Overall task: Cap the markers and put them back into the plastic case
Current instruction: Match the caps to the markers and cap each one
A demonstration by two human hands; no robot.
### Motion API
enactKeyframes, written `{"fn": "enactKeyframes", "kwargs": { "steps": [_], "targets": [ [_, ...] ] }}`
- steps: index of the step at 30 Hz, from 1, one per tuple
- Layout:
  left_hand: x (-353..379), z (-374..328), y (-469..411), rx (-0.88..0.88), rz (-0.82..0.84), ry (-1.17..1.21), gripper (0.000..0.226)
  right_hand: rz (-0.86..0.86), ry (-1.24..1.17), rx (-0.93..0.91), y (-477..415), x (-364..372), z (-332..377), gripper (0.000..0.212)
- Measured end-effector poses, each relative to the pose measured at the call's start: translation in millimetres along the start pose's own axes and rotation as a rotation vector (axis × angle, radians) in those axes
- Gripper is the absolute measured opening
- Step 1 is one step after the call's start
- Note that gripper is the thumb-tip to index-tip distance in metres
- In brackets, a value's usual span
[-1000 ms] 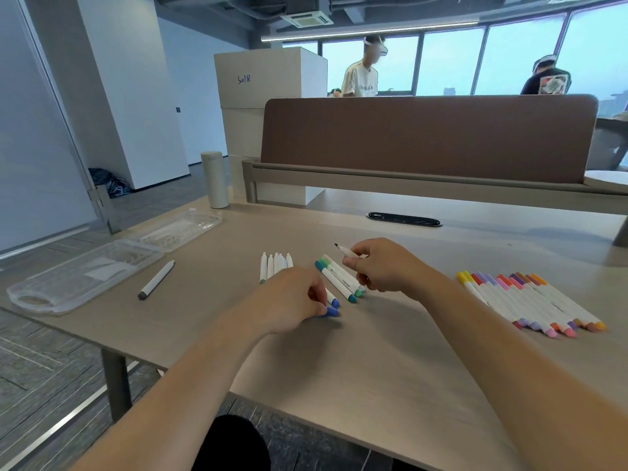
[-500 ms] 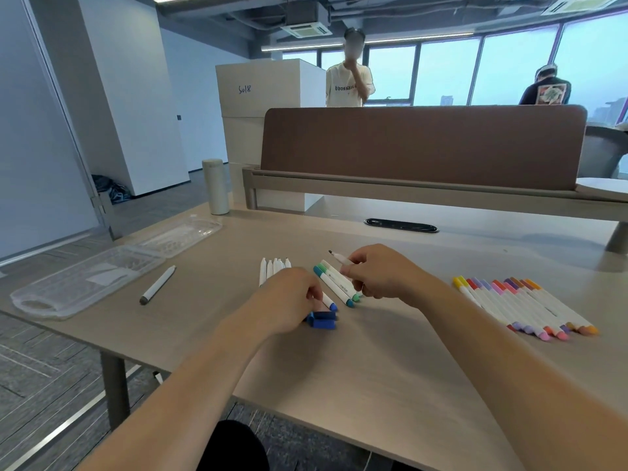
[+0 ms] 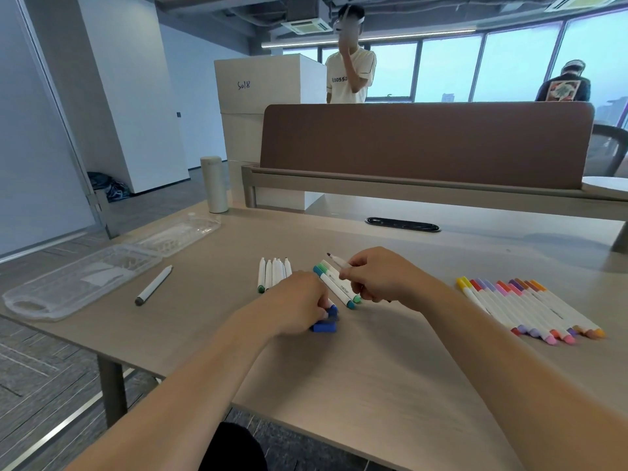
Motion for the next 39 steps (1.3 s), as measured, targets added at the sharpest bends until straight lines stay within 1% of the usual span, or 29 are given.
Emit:
{"fn": "enactKeyframes", "kwargs": {
  "steps": [3, 5, 8, 10, 14, 19, 22, 27, 28, 31, 32, 36, 39],
  "targets": [
    [-12, 6, 2, -0.032, -0.082, 0.149, 0.009, 0.004, -0.008, -0.015, 0, -1, -4, 0.022],
    [-22, 17, 3, -0.087, -0.146, 0.283, 0.003, 0.011, -0.011, -0.033, 0, -1, -4, 0.023],
    [-32, 31, 5, -0.159, -0.222, 0.445, 0.003, 0.046, 0.02, -0.063, 0, 2, -2, 0.024],
    [-36, 37, 7, -0.188, -0.256, 0.48, 0.003, 0.058, 0.042, -0.068, 0, 4, -1, 0.023],
    [-38, 39, 7, -0.205, -0.263, 0.49, 0.002, 0.068, 0.053, -0.068, -3, 7, 0, 0.022],
    [-37, 36, 8, -0.183, -0.227, 0.469, 0.005, 0.093, 0.08, -0.073, -5, 12, -1, 0.023],
    [-40, 35, 10, -0.159, -0.236, 0.471, 0.007, 0.097, 0.107, -0.072, -3, 12, 0, 0.025],
    [-42, 29, 12, -0.129, -0.25, 0.521, 0.006, 0.116, 0.127, -0.136, 4, 14, 9, 0.029],
    [-41, 29, 12, -0.135, -0.255, 0.561, 0.007, 0.115, 0.119, -0.144, 5, 15, 12, 0.03],
    [-39, 33, 14, -0.182, -0.273, 0.784, 0.008, 0.109, 0.008, -0.136, 8, 12, 14, 0.025],
    [-39, 34, 15, -0.193, -0.276, 0.819, 0.008, 0.109, -0.018, -0.137, 9, 11, 14, 0.023],
    [-36, 29, 18, -0.194, -0.278, 0.849, 0.008, 0.111, -0.031, -0.149, 8, 8, 14, 0.02],
    [-38, 31, 14, -0.198, -0.327, 0.894, 0.01, 0.089, -0.08, -0.142, 5, 6, 15, 0.02]
  ]
}}
Point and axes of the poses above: each hand's wrist, its own y-axis away from the middle knuckle, its own x-axis out of the palm, z = x × y, the point moved 8 cm from there along -y, towards the middle knuckle, and after that the axes turned 3 degrees about -z, right-handed, at the moved point
